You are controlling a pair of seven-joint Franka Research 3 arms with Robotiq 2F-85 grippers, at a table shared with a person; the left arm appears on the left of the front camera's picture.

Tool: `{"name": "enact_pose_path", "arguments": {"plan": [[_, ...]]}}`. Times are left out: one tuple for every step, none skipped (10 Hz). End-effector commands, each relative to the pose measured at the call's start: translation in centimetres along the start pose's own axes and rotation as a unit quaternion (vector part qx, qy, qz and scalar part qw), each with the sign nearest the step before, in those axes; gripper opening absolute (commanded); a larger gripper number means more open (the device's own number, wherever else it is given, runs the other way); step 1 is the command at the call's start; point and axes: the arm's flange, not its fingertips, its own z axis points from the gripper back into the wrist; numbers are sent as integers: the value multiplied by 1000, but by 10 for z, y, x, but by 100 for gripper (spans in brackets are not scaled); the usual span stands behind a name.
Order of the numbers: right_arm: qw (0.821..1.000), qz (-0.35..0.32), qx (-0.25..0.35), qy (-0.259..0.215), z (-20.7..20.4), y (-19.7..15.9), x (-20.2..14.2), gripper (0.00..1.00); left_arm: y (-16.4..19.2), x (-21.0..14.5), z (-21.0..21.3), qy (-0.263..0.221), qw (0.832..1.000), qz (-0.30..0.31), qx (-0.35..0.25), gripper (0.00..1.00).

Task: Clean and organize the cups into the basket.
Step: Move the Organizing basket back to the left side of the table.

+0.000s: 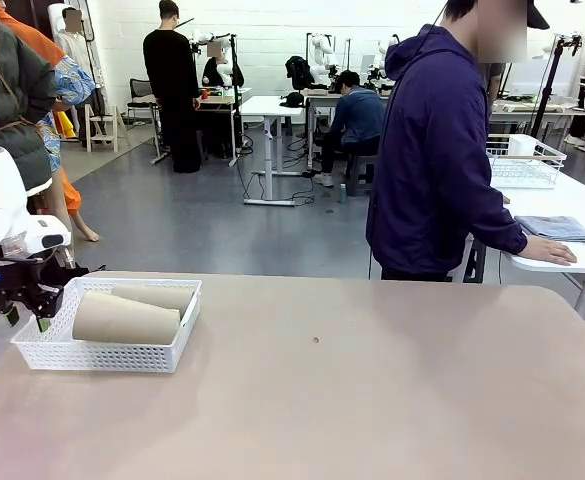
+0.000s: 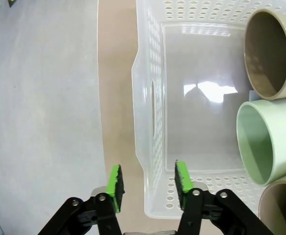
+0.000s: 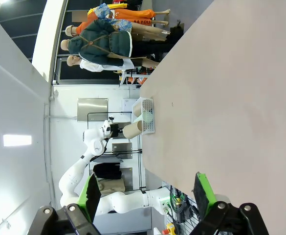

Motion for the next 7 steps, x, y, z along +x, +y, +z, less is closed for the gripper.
{"name": "enact_pose_path", "arguments": {"plan": [[1000,6,-1,-1,-2,-2,-2,100,6,-1,2,-9,1000,-5,8,100],[1000,6,-1,-1,-2,-2,-2,100,5,-2,3,-8,1000,-4,6,100],[1000,6,-1,-1,-2,-2,-2,100,5,-2,4,-7,1000,-5,7,100],[1000,6,-1,-1,-2,-2,-2,100,4,-3,5,-6,1000,-7,6,100],[1000,6,-1,-1,-2,-2,-2,100,4,-4,5,-6,1000,-7,6,100],[1000,6,-1,-1,-2,-2,-2,100,4,-6,6,-7,1000,-6,5,100],[1000,6,-1,-1,-2,-2,-2,100,6,-9,9,-9,1000,-1,6,100]]}}
